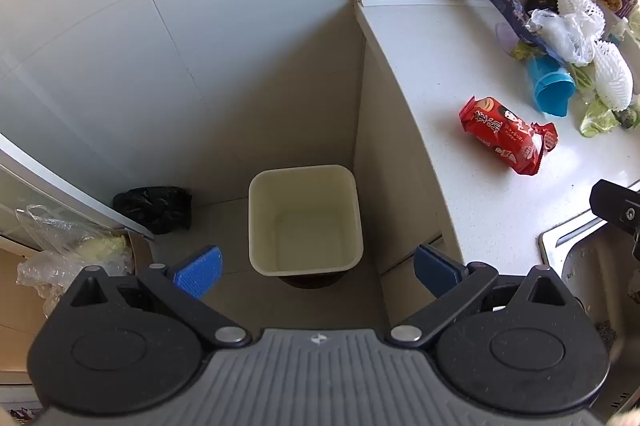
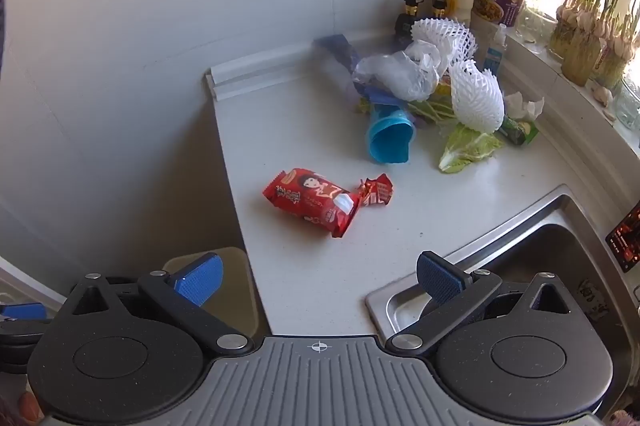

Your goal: Collect trash

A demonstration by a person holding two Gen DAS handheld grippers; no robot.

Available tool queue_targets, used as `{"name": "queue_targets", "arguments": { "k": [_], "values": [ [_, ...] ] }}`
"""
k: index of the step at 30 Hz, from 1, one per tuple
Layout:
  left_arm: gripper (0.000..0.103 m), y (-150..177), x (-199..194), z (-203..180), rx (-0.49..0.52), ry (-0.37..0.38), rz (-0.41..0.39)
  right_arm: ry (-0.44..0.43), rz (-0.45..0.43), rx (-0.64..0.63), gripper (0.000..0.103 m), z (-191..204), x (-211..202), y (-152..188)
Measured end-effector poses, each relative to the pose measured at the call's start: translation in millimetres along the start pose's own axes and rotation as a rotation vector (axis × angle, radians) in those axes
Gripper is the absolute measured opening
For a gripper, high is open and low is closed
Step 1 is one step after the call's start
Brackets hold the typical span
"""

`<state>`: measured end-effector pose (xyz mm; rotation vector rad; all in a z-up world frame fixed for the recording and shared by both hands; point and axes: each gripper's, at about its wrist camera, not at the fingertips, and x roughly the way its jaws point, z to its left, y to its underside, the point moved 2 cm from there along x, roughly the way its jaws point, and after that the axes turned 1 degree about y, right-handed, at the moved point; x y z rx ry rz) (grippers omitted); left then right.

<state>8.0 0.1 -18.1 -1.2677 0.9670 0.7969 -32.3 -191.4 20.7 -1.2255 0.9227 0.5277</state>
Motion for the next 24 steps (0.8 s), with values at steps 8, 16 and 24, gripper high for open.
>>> {"name": "queue_targets", "arguments": {
  "k": [8,16,24],
  "values": [
    [0.103,3,3,6,-0.007,0.026,0.013,0.005,0.003,-0.021,0.103,0,-4,-1],
    [0.103,-1,8,4,-0.044,0.014,0.029,0.014,0.028,-0.105,0.103,7,3,-1],
    [0.103,-4,9,4,-0.036,-0.013,0.029,-0.01,0.032,-0.093,0.103,4,6,-4]
  ]
}}
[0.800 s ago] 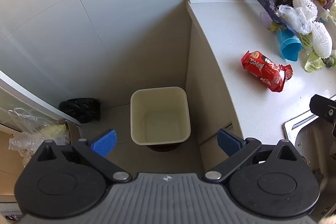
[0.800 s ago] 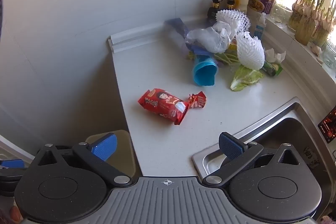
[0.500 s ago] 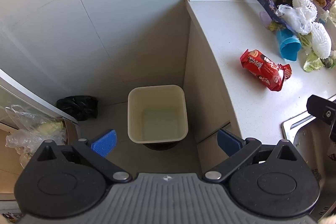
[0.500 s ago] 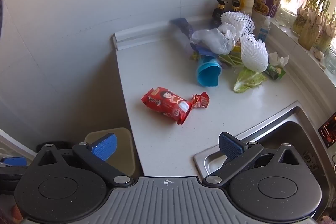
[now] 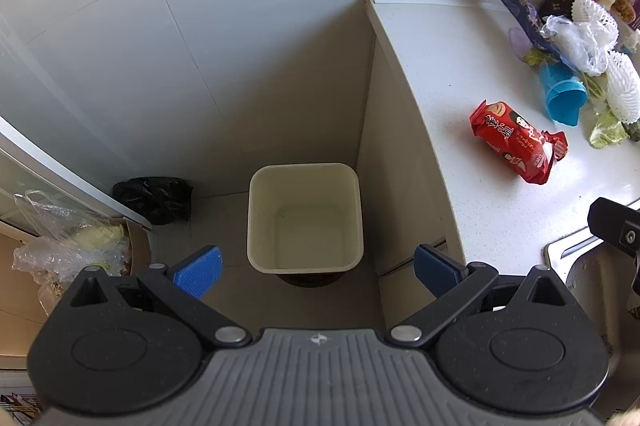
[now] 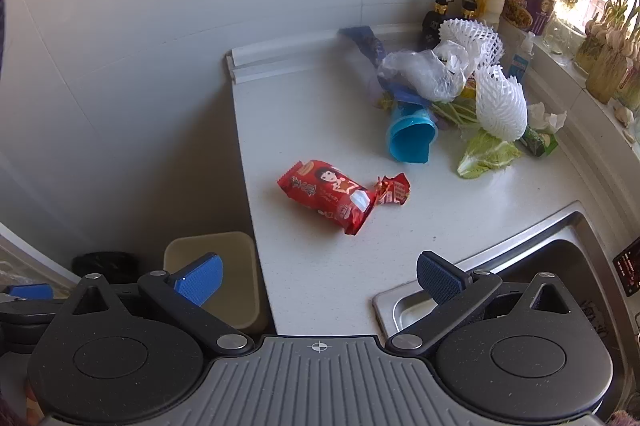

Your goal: Collect trash

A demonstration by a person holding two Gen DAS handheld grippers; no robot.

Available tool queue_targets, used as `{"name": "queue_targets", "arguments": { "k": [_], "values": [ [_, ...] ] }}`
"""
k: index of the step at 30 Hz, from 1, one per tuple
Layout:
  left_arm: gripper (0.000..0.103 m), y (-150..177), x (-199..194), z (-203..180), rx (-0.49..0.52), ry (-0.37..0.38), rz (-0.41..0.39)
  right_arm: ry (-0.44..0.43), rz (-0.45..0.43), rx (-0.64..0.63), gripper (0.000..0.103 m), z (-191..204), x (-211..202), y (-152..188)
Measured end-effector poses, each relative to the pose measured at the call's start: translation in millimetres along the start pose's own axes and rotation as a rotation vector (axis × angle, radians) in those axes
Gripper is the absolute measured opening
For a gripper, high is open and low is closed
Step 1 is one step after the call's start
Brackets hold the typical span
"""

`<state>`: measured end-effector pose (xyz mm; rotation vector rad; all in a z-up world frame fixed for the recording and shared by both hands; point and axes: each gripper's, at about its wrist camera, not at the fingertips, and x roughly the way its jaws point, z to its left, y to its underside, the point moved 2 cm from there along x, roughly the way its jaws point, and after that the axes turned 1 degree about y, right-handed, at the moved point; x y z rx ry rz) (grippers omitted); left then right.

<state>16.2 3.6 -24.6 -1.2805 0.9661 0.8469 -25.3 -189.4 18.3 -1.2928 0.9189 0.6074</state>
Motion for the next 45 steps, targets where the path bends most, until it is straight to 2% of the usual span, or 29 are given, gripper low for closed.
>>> {"name": "queue_targets", "arguments": {
  "k": [45],
  "values": [
    [0.103,6.4,-4.3,1.6,-0.013,-0.008,-0.013,-0.015,-0.001,-0.021,0.103,2.9,-5.0,0.4]
  ]
}}
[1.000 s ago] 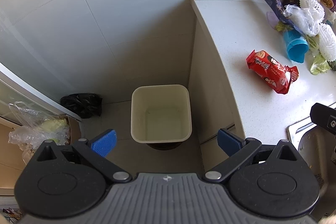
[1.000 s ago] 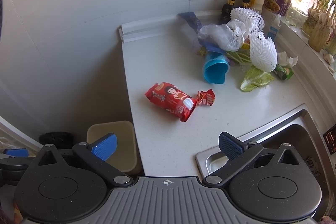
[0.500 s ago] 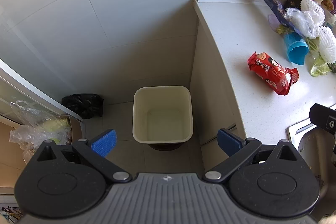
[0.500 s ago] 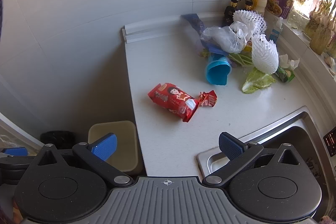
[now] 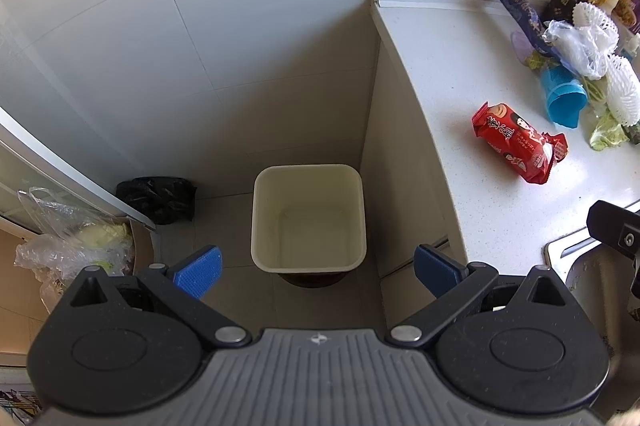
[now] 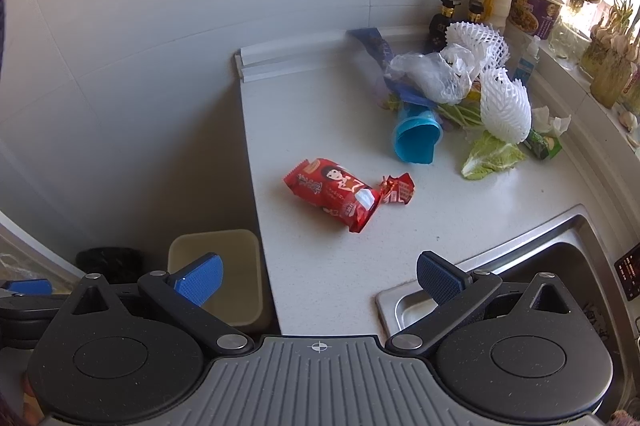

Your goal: Collect trash

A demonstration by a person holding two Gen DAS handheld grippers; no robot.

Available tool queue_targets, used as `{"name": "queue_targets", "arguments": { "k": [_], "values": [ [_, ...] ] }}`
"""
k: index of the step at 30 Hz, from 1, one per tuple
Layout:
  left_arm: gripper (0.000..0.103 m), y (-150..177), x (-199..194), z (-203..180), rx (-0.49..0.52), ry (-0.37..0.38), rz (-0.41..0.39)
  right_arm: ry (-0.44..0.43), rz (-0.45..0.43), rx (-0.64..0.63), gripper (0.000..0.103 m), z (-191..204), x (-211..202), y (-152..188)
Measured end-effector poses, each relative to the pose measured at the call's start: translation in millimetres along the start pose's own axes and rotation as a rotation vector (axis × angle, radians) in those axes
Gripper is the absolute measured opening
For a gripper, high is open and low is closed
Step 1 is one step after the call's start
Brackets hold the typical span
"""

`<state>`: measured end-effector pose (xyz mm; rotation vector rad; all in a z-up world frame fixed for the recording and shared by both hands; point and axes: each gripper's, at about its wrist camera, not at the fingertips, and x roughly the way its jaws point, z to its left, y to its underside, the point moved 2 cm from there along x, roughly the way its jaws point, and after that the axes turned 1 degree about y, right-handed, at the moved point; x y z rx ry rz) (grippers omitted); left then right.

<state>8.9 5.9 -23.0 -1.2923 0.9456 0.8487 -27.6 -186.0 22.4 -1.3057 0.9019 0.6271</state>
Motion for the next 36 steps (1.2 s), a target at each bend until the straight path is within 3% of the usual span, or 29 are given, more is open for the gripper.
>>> {"name": "queue_targets", "arguments": {
  "k": [28,32,36],
  "values": [
    [0.102,-2,2,-5,0.003,0.0,-0.016,0.009,-0.021,-0.005,0.103,-6,3,-5],
    [0.102,-6,1,-10,0.03,-0.011,-0.086,0.051,-0.061,-0.03,0.103,-11,4,-7],
    [0.103,-12,-3,-20,0.066,0.034,-0.166,0.026,-0.105,-0.022,0.103,-24,4,-11]
  ]
}}
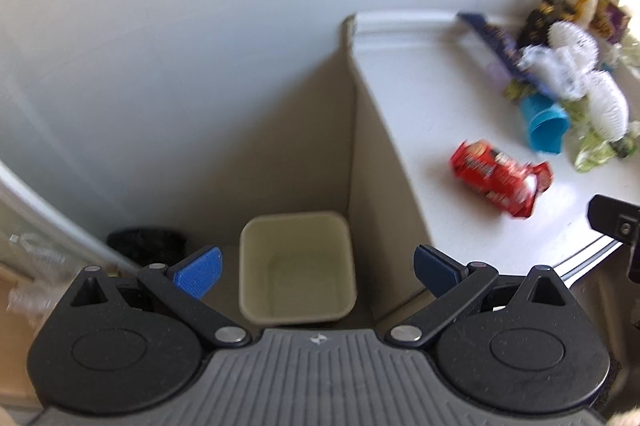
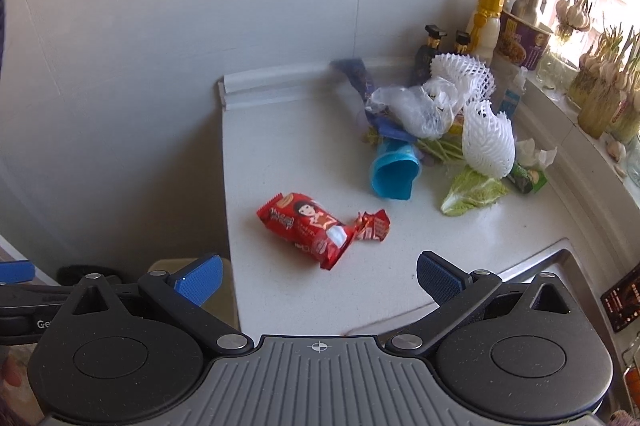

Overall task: Collect trash
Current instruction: 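Grasp the clear plastic bag with the left tool while the right tool grasps the white foam net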

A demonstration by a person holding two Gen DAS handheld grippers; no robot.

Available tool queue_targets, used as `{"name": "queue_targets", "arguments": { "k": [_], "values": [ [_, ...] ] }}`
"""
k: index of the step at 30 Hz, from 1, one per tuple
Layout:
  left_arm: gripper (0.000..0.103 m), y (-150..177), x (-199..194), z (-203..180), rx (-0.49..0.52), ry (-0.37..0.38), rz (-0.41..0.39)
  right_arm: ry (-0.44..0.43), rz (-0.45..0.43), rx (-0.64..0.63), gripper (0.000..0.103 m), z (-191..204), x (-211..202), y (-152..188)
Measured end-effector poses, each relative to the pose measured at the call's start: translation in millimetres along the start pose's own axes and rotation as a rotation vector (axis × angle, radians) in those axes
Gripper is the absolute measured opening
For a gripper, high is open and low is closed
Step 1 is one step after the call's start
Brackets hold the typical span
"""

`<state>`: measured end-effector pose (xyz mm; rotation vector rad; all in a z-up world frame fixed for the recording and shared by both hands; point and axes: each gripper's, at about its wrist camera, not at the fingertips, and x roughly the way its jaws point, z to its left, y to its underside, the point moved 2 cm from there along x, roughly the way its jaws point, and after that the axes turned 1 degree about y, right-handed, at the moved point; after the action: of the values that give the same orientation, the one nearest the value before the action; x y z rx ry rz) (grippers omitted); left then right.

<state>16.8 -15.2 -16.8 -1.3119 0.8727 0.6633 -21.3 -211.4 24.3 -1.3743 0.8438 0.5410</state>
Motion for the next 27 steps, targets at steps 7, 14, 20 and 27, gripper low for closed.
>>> {"name": "queue_targets", "arguments": {
  "k": [7,14,20,27],
  "values": [
    [0.103,-17,7,-15,0.048,0.162,-0.115,0.044,-0.094,-0.075,0.103,-20,13,-2],
    [0.102,-32,37,-32,0.042,0.323,-0.044,-0.048,-0.13,0.017,0.103,-55,38,-12],
    [0.094,-43,52,-47,0.043,0.396,-0.051,-0.054,-0.191,0.07,0.103,-78,59,-21],
    [0.084,-85,61,-82,0.115,0.54,-0.183,-0.023,-0.259,0.228,0.103,-131,83,-34]
  ]
}}
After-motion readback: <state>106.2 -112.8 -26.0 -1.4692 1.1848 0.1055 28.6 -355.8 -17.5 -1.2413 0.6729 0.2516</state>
